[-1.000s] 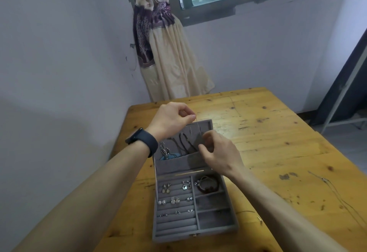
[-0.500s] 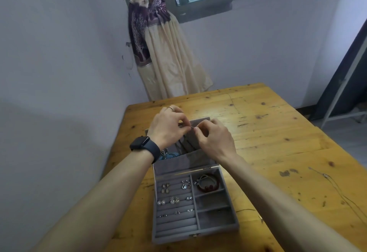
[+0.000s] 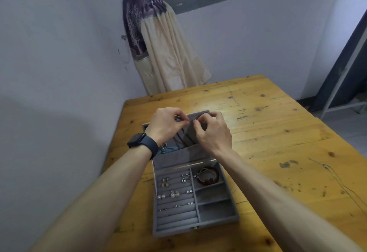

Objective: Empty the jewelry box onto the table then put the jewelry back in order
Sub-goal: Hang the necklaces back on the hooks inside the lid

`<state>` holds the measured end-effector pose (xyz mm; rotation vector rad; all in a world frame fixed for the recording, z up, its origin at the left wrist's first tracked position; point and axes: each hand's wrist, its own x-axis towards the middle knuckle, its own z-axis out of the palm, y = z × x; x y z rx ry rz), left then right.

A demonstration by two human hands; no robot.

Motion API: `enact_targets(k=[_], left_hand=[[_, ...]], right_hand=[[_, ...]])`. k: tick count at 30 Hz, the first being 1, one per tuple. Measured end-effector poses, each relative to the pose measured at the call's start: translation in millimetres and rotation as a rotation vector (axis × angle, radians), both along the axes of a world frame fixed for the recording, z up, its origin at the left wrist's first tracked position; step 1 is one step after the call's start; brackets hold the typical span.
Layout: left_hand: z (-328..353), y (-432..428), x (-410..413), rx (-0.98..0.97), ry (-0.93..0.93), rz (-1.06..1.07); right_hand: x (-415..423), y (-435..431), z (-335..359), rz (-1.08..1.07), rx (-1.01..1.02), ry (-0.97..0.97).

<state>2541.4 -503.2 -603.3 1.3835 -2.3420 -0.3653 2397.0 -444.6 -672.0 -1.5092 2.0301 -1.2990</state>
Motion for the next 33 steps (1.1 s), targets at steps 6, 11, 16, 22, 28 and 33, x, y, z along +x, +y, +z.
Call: enact_targets(k=[6, 11, 16, 22, 28, 33], left_hand=[[1.0, 8.7, 2.9, -0.038, 0.050, 0.010], [-2.4, 18.1, 2.0, -0.120, 0.044, 0.029], [-1.4, 21.6, 4.3, -0.107, 0.068, 0.037], [-1.0, 24.6, 4.6, -0.138, 0.032, 0.028], [-2.1, 28.6, 2.9, -0.208, -0.003, 0.014], [-1.9, 31.3, 5.1, -0.255, -0.026, 0.000]], right_hand=[[6.0, 4.3, 2.1, -0.058, -0.036, 0.001], [11.2, 7.7, 3.1, -0.069, 0.003, -0.098], [10.5, 13.1, -4.6, -0.033, 0.011, -0.153], [6.5, 20.4, -10.8, -0.021, -0.019, -0.137], [9.1, 21.1, -7.6, -0.054, -0.087, -0.006], [12.4, 21.7, -2.9, -0.088, -0.181, 0.076]])
